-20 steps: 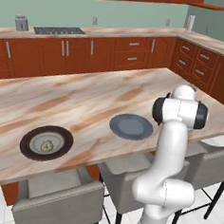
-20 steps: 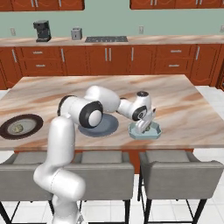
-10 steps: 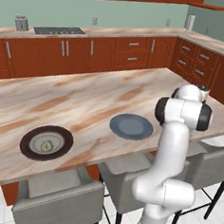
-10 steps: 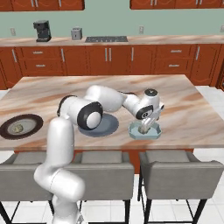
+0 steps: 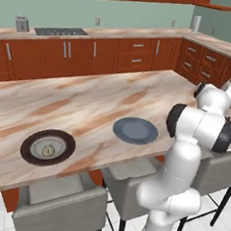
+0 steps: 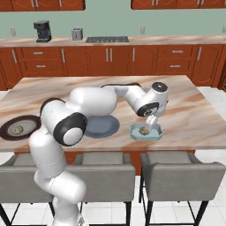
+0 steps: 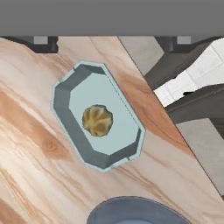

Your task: Place two dumplings into each of the tupperware containers and then place the containers in the fridge.

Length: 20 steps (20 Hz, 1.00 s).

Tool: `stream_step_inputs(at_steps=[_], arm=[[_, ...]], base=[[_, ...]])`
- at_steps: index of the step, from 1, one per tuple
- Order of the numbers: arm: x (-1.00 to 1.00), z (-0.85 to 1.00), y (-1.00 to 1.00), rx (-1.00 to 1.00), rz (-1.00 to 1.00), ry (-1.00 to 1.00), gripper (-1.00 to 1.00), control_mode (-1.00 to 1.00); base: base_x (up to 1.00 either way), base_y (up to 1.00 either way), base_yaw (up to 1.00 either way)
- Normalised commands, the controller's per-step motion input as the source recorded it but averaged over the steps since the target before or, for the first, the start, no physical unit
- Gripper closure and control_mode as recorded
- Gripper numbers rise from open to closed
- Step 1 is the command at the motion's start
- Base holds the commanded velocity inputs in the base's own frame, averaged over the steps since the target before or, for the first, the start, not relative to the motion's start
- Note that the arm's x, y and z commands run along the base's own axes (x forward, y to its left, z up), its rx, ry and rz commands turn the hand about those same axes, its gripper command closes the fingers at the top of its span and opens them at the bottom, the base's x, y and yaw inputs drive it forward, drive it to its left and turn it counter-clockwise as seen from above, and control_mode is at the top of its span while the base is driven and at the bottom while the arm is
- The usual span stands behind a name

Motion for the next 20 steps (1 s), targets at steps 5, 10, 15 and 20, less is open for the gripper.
stream_step_inputs(at_steps=[5, 10, 15, 20], arm=[[-0.99, 0.08, 0.62, -0.17, 0.37, -0.21, -1.00, -1.00], [-0.95, 0.44, 0.72, -0.31, 0.34, -0.18, -1.00, -1.00], [-0.57, -0.29, 1.00, -0.43, 0.36, -0.04, -1.00, -1.00], [-0.05, -0.97, 1.00, -0.50, 0.24, -0.17, -1.00, -1.00]], base=[[0.00, 0.00, 0.00], [0.00, 0.00, 0.00], [0.00, 0.00, 0.00], [0.00, 0.00, 0.00]])
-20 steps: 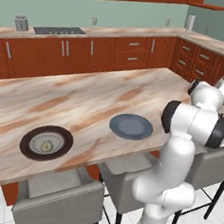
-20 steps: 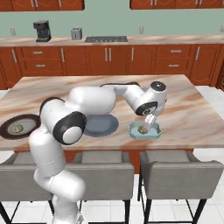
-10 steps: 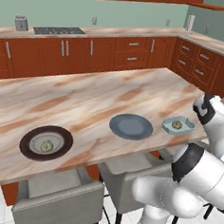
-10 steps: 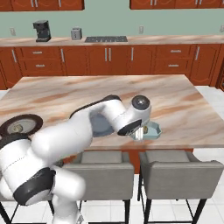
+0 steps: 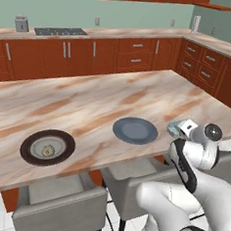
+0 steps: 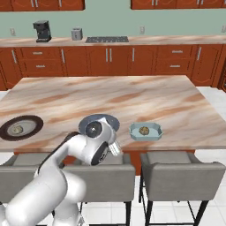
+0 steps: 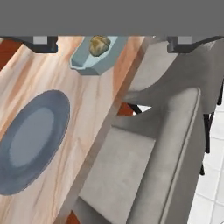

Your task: Place two dumplings into each of the tupperware containers and then place the containers in the fridge.

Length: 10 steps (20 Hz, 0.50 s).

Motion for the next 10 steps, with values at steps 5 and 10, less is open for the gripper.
stream_step_inputs(at_steps=[5, 10], arm=[[0.33, 0.37, 1.00, -0.09, 0.37, 0.05, -1.00, -1.00], [0.08, 1.00, 0.96, -0.13, 0.58, 0.18, -1.00, -1.00]], base=[[0.00, 0.00, 0.00], [0.00, 0.00, 0.00]])
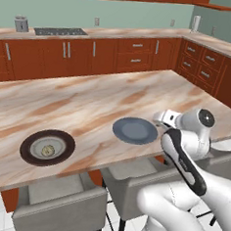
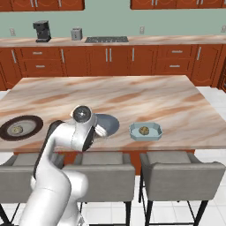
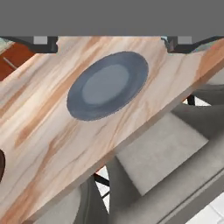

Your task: Place two dumplings into each of the tupperware containers and then place the containers in the fridge.

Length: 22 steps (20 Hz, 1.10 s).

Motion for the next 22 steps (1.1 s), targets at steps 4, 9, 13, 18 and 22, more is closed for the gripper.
stream_step_inputs(at_steps=[4, 9, 13, 18, 22], arm=[[0.01, 1.00, 0.90, -0.34, 0.51, 0.27, -1.00, -1.00], [0.48, 0.28, 0.99, -0.43, 0.24, 0.14, -1.00, -1.00], [0.80, -0.41, 1.00, -0.47, 0.10, 0.20, -1.00, -1.00], [0.81, -0.94, 1.00, -0.28, 0.14, 0.16, -1.00, -1.00], [0.50, -0.51, 1.00, 0.00, 0.38, 0.01, -1.00, -1.00]], base=[[0.00, 0.00, 0.00], [0.00, 0.00, 0.00], [0.00, 0.00, 0.00], [0.00, 0.00, 0.00], [0.00, 0.00, 0.00]])
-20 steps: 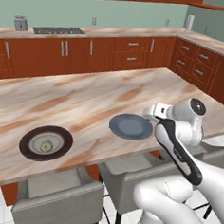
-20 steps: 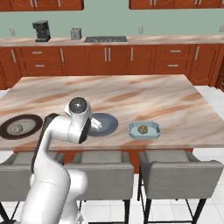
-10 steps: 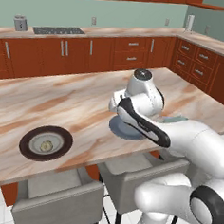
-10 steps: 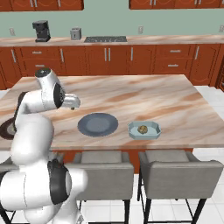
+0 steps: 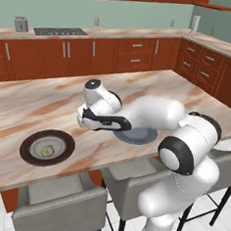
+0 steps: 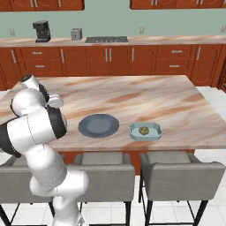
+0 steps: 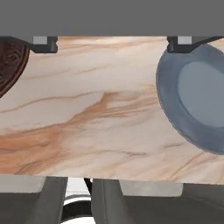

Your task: Place two dumplings into each of the tupperware containers and then place the containers in the fridge.

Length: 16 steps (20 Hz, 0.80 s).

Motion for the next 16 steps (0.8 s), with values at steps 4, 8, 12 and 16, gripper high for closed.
stream_step_inputs(at_steps=[4, 8, 12, 16], arm=[[0.00, -0.37, 1.00, 0.02, 0.68, -0.01, -1.00, -1.00], [0.00, -0.26, 1.00, 0.04, 0.73, 0.01, -1.00, -1.00], [0.00, -0.18, 1.00, 0.01, 0.58, 0.26, -1.00, -1.00], [0.00, -0.02, 1.00, -0.04, 0.35, 0.45, -1.00, -1.00]], base=[[0.00, 0.00, 0.00], [0.00, 0.00, 0.00], [0.00, 0.00, 0.00], [0.00, 0.00, 0.00]])
